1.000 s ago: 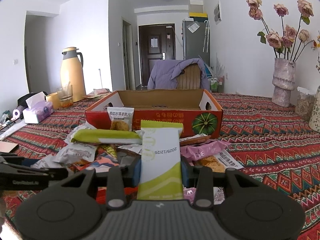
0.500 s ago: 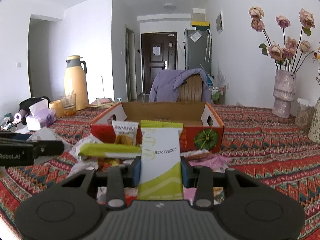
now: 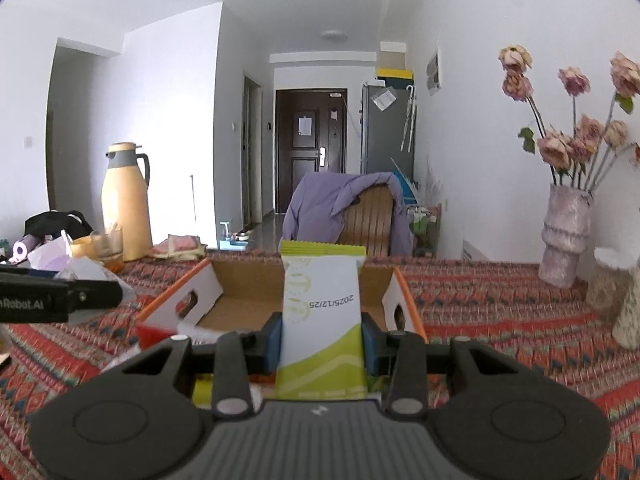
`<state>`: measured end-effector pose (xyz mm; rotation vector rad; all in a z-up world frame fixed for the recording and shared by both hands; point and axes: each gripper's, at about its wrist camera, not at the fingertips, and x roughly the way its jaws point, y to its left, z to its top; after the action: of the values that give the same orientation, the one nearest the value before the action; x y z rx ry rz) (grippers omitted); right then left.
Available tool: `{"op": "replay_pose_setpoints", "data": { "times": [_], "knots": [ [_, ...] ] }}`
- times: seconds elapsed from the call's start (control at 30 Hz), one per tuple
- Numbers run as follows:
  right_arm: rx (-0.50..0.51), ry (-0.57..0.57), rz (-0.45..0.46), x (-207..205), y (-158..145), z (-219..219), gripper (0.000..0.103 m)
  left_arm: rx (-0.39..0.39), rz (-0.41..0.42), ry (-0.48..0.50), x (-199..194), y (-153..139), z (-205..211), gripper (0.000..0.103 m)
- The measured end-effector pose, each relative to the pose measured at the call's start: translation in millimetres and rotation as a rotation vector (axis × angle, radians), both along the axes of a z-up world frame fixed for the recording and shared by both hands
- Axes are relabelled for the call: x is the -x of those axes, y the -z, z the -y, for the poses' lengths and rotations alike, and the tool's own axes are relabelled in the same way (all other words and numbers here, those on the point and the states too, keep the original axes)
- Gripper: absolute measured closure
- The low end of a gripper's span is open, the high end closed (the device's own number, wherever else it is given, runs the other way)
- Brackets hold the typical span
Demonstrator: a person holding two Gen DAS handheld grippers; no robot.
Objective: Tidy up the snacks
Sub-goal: 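Carry both snacks into the cardboard box and open both tools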
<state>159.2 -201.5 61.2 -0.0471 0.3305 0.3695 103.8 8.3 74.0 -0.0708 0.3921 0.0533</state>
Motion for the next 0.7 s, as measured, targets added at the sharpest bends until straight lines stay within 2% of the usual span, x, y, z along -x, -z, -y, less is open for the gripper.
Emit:
{"op": "replay_pose_setpoints", "data": {
  "times": [0.2,0.27,0.4,0.53,0.7],
  "knots": [
    [-0.002,0.010,0.015,-52,-14,-9,0.065,0.015,0.008,-0.030,-47,-19,-1,0.043],
    [0.002,0.027,0.009,-70,-17,-14,0.065,0.039,-0.001,-0.036,-65,-24,-4,0.043],
    [-0.006,0.042,-0.015,-107,-20,-24,0.065,0.031,-0.008,-0.065,-96,-30,-6,0.043],
    [-0.008,0.046,-0.067,-147,-13,-34,0.065,0.020,-0.044,-0.098,-130,-25,-6,0.043],
    [0.005,0.051,-0.160,-189,10,-46,0.065,0.002,-0.136,-0.142,-172,-4,-7,0.043]
  ]
}}
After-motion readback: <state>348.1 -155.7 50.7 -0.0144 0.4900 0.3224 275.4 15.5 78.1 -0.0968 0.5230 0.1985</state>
